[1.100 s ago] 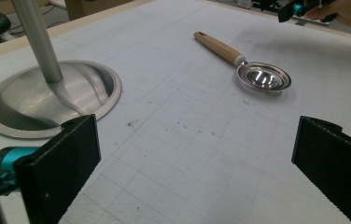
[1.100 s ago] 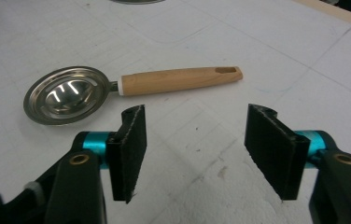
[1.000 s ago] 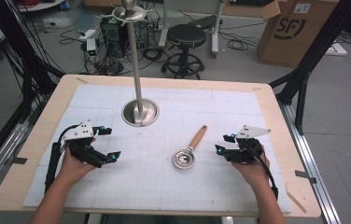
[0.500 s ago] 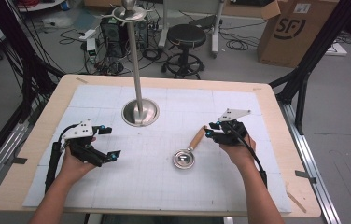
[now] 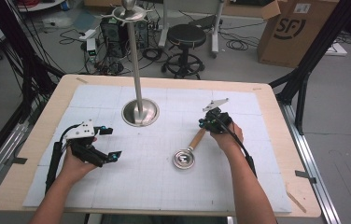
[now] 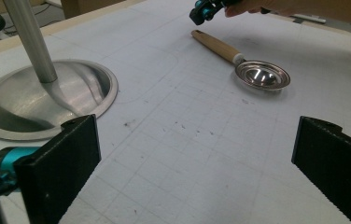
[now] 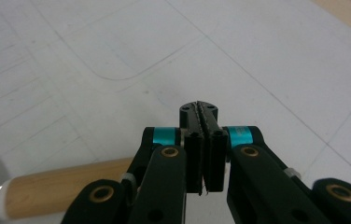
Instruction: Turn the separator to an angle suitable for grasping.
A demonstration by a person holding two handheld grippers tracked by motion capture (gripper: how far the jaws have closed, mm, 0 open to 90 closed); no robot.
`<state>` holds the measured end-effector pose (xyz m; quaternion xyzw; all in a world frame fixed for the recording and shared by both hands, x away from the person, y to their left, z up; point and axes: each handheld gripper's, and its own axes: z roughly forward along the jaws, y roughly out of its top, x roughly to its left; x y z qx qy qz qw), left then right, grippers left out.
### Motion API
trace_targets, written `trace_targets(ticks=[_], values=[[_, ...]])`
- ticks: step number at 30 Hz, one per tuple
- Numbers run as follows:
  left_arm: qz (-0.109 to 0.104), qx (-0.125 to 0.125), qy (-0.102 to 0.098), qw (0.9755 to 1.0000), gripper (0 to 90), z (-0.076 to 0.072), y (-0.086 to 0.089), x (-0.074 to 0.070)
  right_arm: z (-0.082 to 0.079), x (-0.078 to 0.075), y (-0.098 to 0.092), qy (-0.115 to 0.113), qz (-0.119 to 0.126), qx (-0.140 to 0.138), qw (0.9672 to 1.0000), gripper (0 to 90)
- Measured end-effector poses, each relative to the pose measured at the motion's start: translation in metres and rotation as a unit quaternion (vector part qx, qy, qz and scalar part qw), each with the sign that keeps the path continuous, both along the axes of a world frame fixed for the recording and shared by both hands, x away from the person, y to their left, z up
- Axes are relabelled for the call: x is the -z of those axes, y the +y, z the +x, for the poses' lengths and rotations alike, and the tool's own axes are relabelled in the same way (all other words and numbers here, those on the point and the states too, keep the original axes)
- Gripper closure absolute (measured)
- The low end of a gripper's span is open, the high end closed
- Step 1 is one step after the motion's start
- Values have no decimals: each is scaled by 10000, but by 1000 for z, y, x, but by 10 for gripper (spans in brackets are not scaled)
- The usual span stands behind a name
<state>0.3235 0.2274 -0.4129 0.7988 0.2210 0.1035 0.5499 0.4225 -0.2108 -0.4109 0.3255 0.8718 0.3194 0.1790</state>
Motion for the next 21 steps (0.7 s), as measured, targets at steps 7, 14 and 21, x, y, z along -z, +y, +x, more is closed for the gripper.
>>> trace_targets(ticks=[7,14,21], values=[[24,31,-3,10000,18,0,-1,1,8,15,10,187,-263,57,9995,893],[10,17,-3,10000,18,1,0,1,9,17,5,247,-280,133,9992,892],[23,37,-20,10000,18,1,0,1,3,17,-4,299,-273,177,9990,893]])
